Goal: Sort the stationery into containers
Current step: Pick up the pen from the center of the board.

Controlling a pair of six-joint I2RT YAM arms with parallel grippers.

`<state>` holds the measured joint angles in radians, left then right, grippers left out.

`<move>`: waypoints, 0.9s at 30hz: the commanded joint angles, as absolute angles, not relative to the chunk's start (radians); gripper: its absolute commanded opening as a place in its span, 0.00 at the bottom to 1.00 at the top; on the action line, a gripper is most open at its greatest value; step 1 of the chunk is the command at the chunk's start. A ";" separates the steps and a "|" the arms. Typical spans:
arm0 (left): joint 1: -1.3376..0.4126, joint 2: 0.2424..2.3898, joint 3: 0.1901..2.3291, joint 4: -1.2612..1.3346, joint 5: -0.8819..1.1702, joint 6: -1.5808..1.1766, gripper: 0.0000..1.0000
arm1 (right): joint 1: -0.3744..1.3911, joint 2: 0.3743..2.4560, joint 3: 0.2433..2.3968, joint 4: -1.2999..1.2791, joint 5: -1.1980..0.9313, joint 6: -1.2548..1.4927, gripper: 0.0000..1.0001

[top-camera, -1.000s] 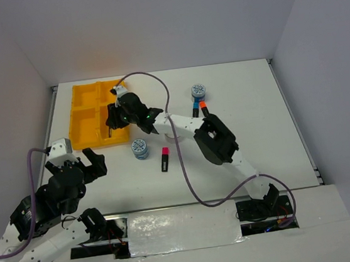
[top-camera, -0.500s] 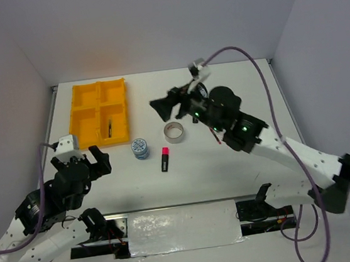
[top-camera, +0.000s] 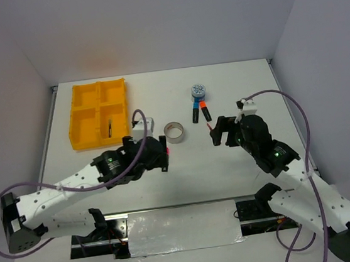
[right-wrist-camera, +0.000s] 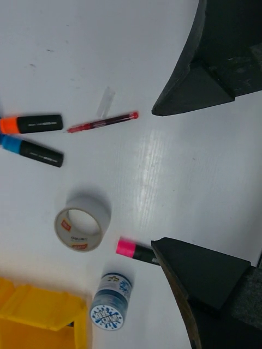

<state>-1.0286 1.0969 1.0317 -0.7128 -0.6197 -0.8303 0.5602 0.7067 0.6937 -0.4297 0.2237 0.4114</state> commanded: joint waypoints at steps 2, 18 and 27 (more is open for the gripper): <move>-1.111 1.186 1.138 -0.611 -0.664 -0.922 0.99 | 0.473 0.845 0.684 -0.405 0.097 0.491 1.00; -1.117 1.682 1.443 -0.468 -0.658 -1.140 0.98 | 0.253 0.603 0.785 -0.661 0.521 0.796 1.00; -1.080 2.107 1.905 -0.595 -0.549 -1.143 0.79 | 0.250 0.460 0.911 -0.732 0.500 0.694 1.00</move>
